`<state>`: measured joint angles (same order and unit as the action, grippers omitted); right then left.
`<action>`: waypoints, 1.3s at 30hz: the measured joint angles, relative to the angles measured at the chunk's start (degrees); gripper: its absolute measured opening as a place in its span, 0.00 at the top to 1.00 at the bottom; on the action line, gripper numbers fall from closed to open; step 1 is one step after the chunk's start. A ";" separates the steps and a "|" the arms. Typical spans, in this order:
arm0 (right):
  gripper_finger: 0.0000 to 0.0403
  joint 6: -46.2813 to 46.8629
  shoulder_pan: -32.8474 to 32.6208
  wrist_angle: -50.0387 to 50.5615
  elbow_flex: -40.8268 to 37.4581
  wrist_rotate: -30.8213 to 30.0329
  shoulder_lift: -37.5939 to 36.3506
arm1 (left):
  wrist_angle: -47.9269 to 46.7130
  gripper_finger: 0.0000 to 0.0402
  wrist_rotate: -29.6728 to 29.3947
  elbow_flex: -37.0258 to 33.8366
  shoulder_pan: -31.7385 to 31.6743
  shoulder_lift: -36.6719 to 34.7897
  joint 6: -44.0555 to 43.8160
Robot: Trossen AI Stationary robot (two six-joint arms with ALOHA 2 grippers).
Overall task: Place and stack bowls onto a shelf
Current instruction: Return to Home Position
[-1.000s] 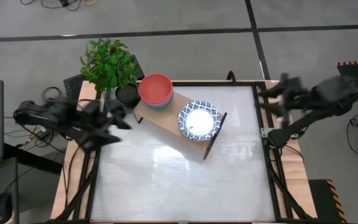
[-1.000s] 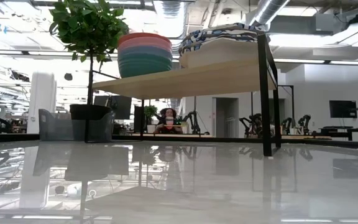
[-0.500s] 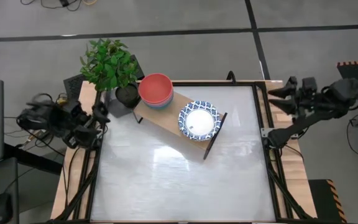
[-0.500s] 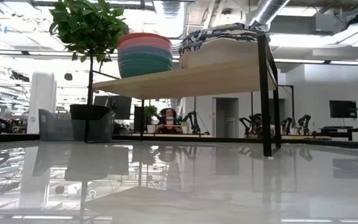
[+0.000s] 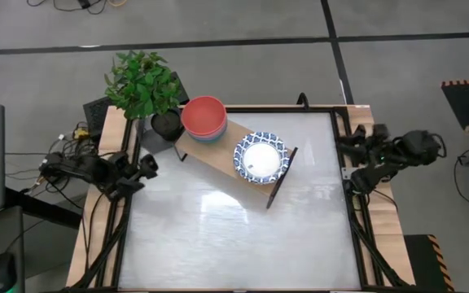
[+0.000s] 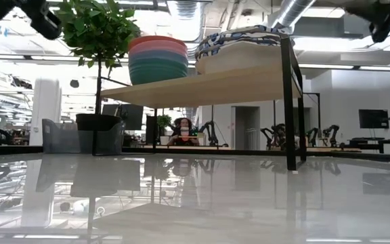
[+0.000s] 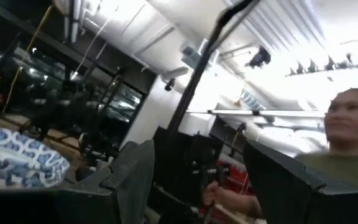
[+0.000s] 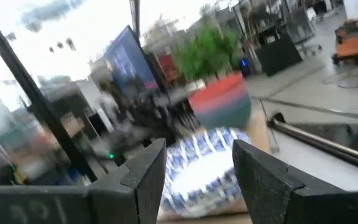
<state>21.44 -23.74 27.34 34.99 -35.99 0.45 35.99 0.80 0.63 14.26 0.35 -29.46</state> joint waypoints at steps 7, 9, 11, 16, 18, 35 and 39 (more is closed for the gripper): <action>0.48 -0.98 -0.12 2.32 -0.86 3.08 -0.23 | -5.34 0.42 -2.16 0.07 -0.08 -0.17 3.99; 0.48 -1.92 -0.10 2.47 -2.17 4.03 -0.22 | -6.69 0.42 -2.68 0.06 -0.08 -0.16 6.38; 0.48 -1.99 -0.12 3.35 -4.56 3.50 -0.24 | -9.22 0.42 -2.80 0.06 -0.09 -0.10 7.02; 0.48 -1.30 -0.12 1.99 -11.80 4.60 -0.24 | -17.22 0.42 -2.21 0.05 -0.08 -0.12 5.83; 0.48 -0.68 -0.11 -0.72 -15.59 4.55 -0.18 | -18.56 0.42 -2.89 0.03 -0.08 -0.12 6.07; 0.48 -6.09 -0.04 -31.45 -34.08 4.67 0.09 | -28.08 0.42 -6.55 -0.12 -0.11 -0.12 8.83; 0.48 -6.96 0.62 -31.28 -34.22 4.64 0.24 | -31.59 0.42 -8.24 -0.16 -0.13 -0.12 9.26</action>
<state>14.47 -23.12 -3.95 0.78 -31.35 0.69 4.40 -7.44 0.47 14.13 0.23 -20.20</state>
